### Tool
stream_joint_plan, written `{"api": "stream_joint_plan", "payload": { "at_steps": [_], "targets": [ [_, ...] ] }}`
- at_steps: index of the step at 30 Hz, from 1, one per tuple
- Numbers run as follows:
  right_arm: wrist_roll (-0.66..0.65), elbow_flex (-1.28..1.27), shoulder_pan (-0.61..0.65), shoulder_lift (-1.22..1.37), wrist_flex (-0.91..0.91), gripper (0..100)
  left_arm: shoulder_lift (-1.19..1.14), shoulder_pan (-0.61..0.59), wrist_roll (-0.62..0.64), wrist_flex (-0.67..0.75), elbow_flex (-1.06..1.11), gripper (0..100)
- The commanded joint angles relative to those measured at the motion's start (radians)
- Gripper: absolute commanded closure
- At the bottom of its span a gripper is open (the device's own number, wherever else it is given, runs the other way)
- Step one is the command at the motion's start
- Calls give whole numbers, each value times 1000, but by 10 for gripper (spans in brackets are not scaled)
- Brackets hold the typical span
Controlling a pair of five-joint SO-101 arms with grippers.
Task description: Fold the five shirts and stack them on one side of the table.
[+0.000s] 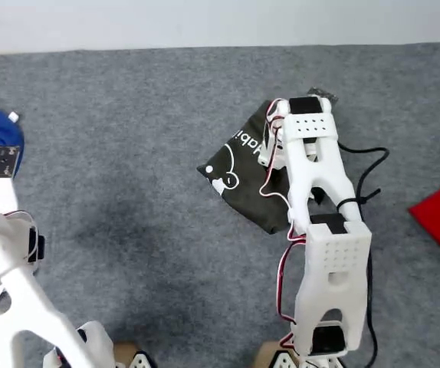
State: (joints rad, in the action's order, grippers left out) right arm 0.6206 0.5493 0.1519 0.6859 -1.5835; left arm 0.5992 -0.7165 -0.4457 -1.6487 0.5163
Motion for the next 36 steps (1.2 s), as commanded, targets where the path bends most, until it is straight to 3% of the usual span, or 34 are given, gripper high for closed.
{"api": "stream_joint_plan", "payload": {
  "at_steps": [1,13,19,28,36],
  "targets": [
    [11,64,15,-7,19,622,21,9,-6,-3,-7,896],
    [6,64,15,176,219,622,21,6,-8,18,-5,896],
    [3,115,21,194,232,632,21,6,-8,15,-5,896],
    [-23,129,24,197,232,926,21,6,-8,12,-5,896],
    [-167,130,-33,176,223,988,26,9,-6,11,-5,896]
  ]
}}
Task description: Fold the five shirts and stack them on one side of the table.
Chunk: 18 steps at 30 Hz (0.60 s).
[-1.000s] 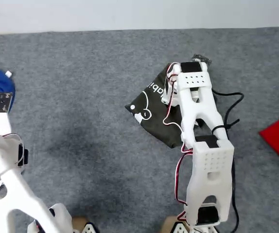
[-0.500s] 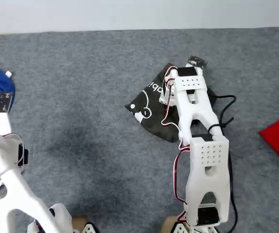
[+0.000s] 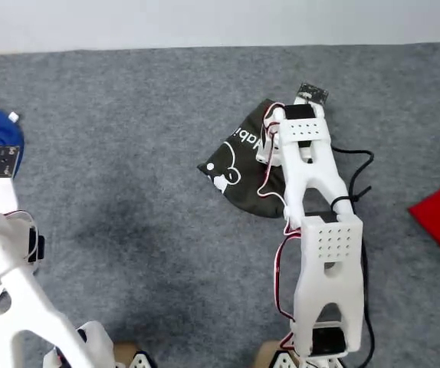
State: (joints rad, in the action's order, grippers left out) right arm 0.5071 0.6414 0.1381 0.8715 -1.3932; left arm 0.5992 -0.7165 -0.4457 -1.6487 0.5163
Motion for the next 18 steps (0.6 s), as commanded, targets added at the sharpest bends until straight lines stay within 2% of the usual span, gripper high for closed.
{"api": "stream_joint_plan", "payload": {
  "at_steps": [1,13,18],
  "targets": [
    [-78,38,-35,-22,31,988,28,9,-6,9,-5,896],
    [-488,38,-349,-176,79,989,29,5,-3,-31,-7,896],
    [-578,38,-464,-248,87,989,29,5,-2,-44,-7,896]
  ]
}}
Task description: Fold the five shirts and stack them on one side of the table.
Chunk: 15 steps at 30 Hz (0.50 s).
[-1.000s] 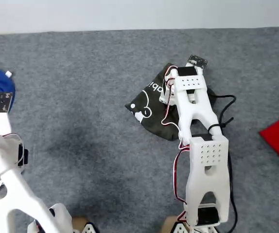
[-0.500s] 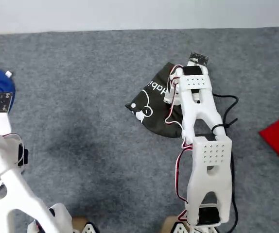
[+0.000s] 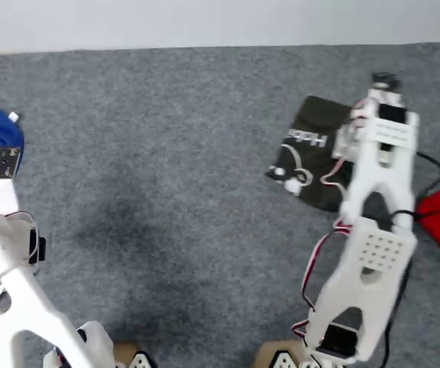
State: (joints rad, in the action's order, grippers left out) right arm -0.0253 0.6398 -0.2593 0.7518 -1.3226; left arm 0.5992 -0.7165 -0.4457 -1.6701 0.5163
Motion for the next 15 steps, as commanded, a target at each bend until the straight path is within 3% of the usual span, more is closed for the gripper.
{"api": "stream_joint_plan", "payload": {
  "at_steps": [1,15],
  "targets": [
    [-54,40,-84,-145,16,989,29,5,-2,-35,-7,896],
    [-74,40,-320,-239,71,989,29,5,-2,-81,-7,897]
  ]
}}
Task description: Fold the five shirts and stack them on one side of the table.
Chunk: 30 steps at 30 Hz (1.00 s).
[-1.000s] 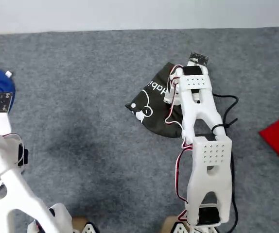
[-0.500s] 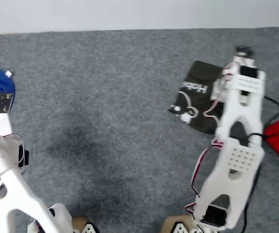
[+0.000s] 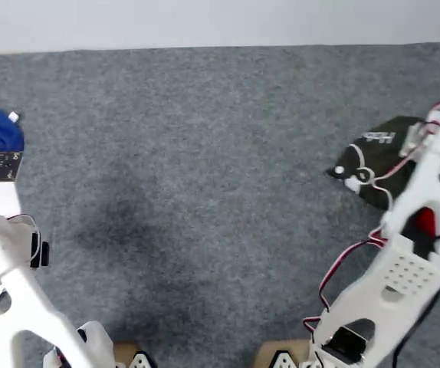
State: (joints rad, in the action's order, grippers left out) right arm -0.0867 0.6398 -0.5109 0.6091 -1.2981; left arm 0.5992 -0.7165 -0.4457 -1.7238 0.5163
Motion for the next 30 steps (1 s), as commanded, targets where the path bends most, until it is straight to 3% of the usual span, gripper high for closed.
{"api": "stream_joint_plan", "payload": {
  "at_steps": [1,9,23,30],
  "targets": [
    [-12,40,-91,-94,67,989,29,5,-2,-28,-7,897],
    [-66,40,-196,-96,182,989,29,8,-2,-28,-7,924],
    [-144,57,-81,-176,180,989,29,6,-2,-28,-5,924],
    [-176,72,-154,-225,153,989,29,5,-5,-28,-5,924]
  ]
}}
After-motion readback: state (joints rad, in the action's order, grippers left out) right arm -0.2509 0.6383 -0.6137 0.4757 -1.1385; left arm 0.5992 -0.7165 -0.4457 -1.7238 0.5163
